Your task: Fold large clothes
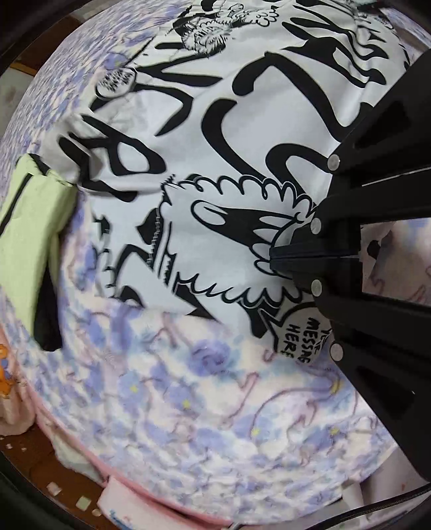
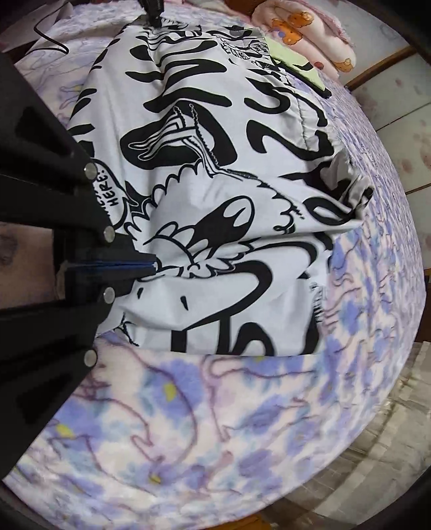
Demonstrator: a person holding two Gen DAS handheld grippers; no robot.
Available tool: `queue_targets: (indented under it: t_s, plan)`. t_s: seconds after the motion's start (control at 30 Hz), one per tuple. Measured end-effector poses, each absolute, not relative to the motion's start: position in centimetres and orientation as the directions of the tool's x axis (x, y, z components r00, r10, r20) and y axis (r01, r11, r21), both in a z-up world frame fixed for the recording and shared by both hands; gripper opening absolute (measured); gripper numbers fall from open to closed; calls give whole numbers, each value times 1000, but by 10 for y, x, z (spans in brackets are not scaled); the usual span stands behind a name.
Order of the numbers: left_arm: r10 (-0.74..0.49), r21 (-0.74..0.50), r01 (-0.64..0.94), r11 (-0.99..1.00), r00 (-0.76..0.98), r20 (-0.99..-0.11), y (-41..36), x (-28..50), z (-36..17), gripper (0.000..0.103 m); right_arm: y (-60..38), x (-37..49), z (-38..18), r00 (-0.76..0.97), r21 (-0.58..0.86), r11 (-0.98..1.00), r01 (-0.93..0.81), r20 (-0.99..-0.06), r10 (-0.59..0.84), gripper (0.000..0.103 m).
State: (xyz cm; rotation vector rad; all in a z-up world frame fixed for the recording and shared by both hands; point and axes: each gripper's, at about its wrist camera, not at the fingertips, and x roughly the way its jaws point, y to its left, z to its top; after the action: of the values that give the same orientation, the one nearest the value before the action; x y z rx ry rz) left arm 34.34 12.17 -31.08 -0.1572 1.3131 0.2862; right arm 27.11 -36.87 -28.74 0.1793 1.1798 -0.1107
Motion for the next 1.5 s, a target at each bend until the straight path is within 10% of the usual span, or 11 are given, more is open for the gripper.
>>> queue_targets:
  t_s: [0.6, 0.87, 1.5]
  plan:
    - [-336, -322, 97, 942, 223, -915, -40, 406, -276, 3, -175, 362, -264, 459, 330, 923, -198, -801, 385, 0]
    - [-318, -341, -77, 937, 218, -923, -5, 447, -325, 3, -211, 405, -298, 455, 259, 947, -188, -832, 318, 0]
    - [46, 53, 13, 999, 305, -951, 46, 489, -328, 2, -379, 412, -304, 484, 119, 988, 101, -873, 56, 0]
